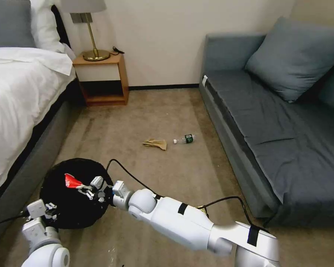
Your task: Pick up the trash bin, then pick up the garbage on the floor and place it into the trash bin.
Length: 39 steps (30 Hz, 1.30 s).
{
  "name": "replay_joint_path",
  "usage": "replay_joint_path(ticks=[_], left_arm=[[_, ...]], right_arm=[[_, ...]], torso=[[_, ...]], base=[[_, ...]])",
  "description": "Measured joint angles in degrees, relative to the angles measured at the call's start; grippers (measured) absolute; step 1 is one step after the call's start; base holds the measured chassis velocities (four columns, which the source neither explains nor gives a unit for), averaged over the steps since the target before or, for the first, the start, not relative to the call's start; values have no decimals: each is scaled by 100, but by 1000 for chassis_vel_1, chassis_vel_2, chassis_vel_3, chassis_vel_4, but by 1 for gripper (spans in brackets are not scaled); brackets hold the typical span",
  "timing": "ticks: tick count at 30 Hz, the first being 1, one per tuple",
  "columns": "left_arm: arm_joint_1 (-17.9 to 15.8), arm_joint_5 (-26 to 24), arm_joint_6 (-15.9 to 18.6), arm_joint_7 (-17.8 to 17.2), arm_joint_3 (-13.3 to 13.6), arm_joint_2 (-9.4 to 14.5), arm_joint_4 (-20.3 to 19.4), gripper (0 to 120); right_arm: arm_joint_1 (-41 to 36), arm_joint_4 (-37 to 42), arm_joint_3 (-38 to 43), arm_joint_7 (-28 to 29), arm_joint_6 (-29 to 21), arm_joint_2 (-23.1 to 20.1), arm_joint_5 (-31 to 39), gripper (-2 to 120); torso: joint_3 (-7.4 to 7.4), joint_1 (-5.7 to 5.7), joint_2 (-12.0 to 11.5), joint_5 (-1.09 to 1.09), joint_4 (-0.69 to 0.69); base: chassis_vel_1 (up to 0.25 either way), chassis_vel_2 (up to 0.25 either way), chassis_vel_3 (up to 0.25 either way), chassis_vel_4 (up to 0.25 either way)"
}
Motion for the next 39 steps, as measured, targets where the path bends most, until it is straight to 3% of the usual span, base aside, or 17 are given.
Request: replay_joint_path(ticks=[7,29,34,37,39], left_arm=[[-166,57,82,4,133,-98,64,1],[-182,55,-11,-18,78,-30,239,1],[-164,45,-25,-23,36,-1,220,1],[-161,45,-28,-27,3,19,206,1],[-180,45,-29,-27,-16,28,209,1]], right_arm=[[-9,-79,-54,358,20,-2,-87,16],[-76,228,31,367,74,-6,-186,97],[-127,838,69,372,-51,-79,-185,100],[-206,1212,97,354,-165,-404,-192,100],[-287,1559,150,302,-230,-853,-225,100]], torso=[[0,0,0,0,0],[0,0,0,0,0],[0,0,0,1,3],[0,0,0,2,3],[-1,0,0,1,2]], base=[[0,0,0,0],[0,0,0,0],[0,0,0,0],[0,0,0,0],[0,0,0,0]])
